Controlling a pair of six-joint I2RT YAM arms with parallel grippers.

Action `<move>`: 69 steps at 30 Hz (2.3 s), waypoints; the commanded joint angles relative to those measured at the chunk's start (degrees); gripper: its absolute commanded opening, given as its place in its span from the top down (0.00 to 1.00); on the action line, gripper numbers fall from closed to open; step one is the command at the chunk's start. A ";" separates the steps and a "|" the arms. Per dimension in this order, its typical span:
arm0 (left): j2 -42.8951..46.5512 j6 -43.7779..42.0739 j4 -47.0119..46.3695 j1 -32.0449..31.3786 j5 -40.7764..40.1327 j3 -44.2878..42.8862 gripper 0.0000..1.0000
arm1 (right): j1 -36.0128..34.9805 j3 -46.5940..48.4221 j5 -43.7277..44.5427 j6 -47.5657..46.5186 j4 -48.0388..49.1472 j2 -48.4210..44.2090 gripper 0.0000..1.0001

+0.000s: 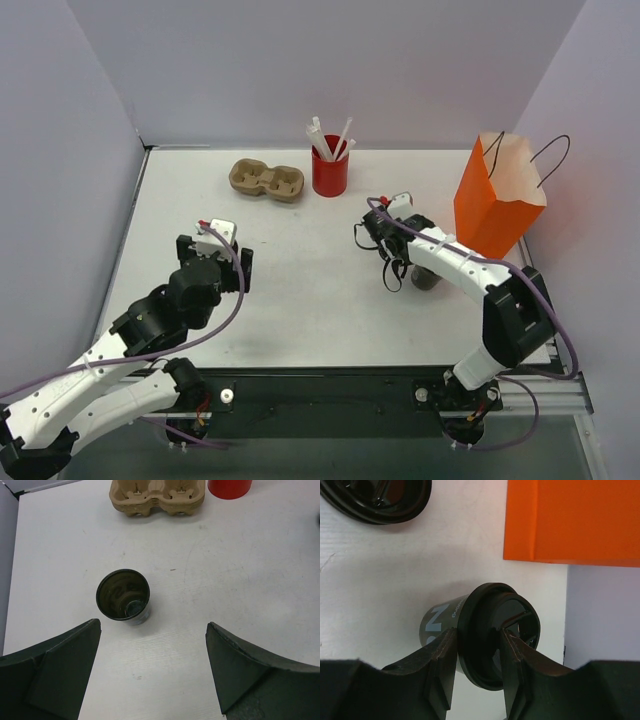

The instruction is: Pack the takeout coffee

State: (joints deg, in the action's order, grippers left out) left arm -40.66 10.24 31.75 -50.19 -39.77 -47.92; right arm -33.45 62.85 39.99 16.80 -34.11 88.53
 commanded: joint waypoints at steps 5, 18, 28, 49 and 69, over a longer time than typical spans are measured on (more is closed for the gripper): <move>0.68 0.13 -3.01 -0.43 -2.16 0.28 0.04 | -1.97 2.37 11.60 6.84 -1.84 6.21 0.80; -0.12 -0.40 -3.27 -0.43 -1.45 0.46 0.04 | -3.99 1.22 9.67 9.04 -1.75 5.43 0.48; 0.06 -0.40 -3.18 -0.43 -1.63 0.64 0.04 | -3.90 3.15 0.54 5.79 -2.54 -1.68 0.43; -0.64 -2.15 -3.80 -0.96 2.94 1.43 0.05 | 30.46 42.26 -32.86 -12.84 -15.46 -1.79 0.45; -1.61 -2.68 -3.97 -0.96 4.88 1.16 0.05 | 41.63 51.14 -45.43 -18.99 -17.31 11.22 0.55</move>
State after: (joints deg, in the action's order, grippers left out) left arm -42.06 8.27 30.22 -50.92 -35.75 -46.30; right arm 7.60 109.51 -2.96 0.36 -49.34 97.41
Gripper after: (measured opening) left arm 0.951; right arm 0.498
